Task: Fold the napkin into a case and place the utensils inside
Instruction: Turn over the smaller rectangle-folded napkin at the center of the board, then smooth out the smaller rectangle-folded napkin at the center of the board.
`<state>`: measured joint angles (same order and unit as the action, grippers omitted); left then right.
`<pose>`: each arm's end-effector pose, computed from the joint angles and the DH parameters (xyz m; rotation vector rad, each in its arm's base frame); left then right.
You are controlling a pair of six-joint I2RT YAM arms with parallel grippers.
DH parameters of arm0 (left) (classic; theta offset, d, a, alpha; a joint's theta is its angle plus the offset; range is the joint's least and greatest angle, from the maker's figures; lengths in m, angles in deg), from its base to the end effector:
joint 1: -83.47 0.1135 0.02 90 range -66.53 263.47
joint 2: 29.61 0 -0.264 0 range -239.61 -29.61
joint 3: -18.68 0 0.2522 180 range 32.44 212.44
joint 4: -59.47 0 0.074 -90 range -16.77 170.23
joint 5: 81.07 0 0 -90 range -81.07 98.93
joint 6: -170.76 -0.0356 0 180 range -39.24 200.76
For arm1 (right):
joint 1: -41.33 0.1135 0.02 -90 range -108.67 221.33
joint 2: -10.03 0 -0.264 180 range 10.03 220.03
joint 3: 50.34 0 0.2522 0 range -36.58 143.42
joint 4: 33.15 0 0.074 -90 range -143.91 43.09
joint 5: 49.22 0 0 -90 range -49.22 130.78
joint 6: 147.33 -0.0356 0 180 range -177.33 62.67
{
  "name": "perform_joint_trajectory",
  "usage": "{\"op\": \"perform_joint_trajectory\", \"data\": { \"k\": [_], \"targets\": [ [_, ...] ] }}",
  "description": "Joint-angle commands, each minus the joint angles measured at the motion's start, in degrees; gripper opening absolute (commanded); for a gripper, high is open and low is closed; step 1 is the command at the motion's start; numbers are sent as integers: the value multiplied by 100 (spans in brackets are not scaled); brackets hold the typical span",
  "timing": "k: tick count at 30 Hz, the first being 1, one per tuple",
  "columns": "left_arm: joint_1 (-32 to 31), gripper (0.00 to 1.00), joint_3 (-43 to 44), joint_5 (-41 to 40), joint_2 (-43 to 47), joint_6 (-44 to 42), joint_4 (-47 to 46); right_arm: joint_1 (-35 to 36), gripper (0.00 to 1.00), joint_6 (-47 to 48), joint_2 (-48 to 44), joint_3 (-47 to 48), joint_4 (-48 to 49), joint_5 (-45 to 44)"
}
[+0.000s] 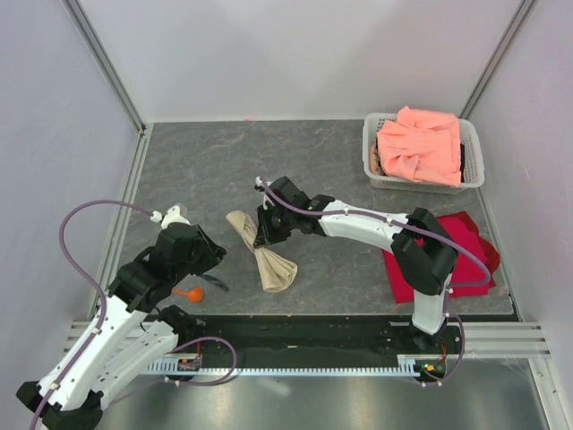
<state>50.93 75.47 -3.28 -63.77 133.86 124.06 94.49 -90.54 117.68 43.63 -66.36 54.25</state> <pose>0.1012 -0.0556 0.2860 -0.5269 2.2806 -0.5248 0.2448 0.3406 0.2261 -0.5685 2.5338 0.9246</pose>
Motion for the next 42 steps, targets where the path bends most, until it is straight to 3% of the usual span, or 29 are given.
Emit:
{"op": "perform_joint_trajectory", "data": {
  "k": [1, 6, 9, 11, 13, 14, 16, 17, 18, 20, 23, 24, 29, 33, 34, 37, 42],
  "targets": [
    [28, 33, 417, -230, -345, 25, 15, -306, 0, -712, 88, -934, 1966, 2252],
    [28, 33, 531, -81, -715, -116, -169, -763, 0, -1503, 308, -1831, 4013, 3353],
    [28, 34, 514, 165, -1066, -317, -450, -1018, 3, -1917, 352, -2244, 4728, 3784],
    [28, 35, 514, 332, -1399, -484, -757, -1272, 10, -1856, 344, -2421, 4818, 3986],
    [28, 35, 540, 683, -1716, -704, -1100, -1501, 17, -1594, 370, -2536, 4469, 4110],
    [28, 35, 619, 763, -2048, -739, -1188, -1746, 26, -1105, 431, -2510, 4162, 4128],
    [28, 35, 584, 1140, -2367, -880, -1574, -1950, 36, -15, 371, -2098, 2276, 3683],
    [28, 35, 567, 1203, -2707, -898, -1924, -2037, 53, 886, 257, -1957, 1599, 3158],
    [28, 35, 584, 1473, -2867, -924, -2084, -2082, 60, 1104, -14, -1799, 888, 2543],
    [72, 35, 758, 1686, -3254, -951, -2427, -2178, 68, 1229, -358, -1876, 749, 2257],
    [124, 33, 1180, 2177, -4063, -1083, -2665, -2031, 72, 1615, -1095, -1789, -102, 1064],
    [133, 32, 1260, 2248, -4386, -1109, -2718, -1951, 73, 1729, -1211, -1763, -443, 530],
    [388, 31, 1401, 2459, -4995, -1056, -3184, -1346, 69, 1503, -1896, -2017, -754, 67],
    [493, 29, 1612, 2513, -5619, -1100, -3211, -1037, 56, 1099, -2187, -2595, -115, 585],
    [572, 29, 1656, 2556, -5872, -1109, -3219, -1019, 44, 915, -2222, -2719, 18, 682],
    [651, 29, 1788, 2487, -6243, -1197, -3193, -957, 35, 711, -2345, -3334, 598, 929],
    [731, 27, 2060, 2591, -7025, -1337, -3193, -957, 31, 895, -2039, -3890, 1039, 448]
  ]
}}
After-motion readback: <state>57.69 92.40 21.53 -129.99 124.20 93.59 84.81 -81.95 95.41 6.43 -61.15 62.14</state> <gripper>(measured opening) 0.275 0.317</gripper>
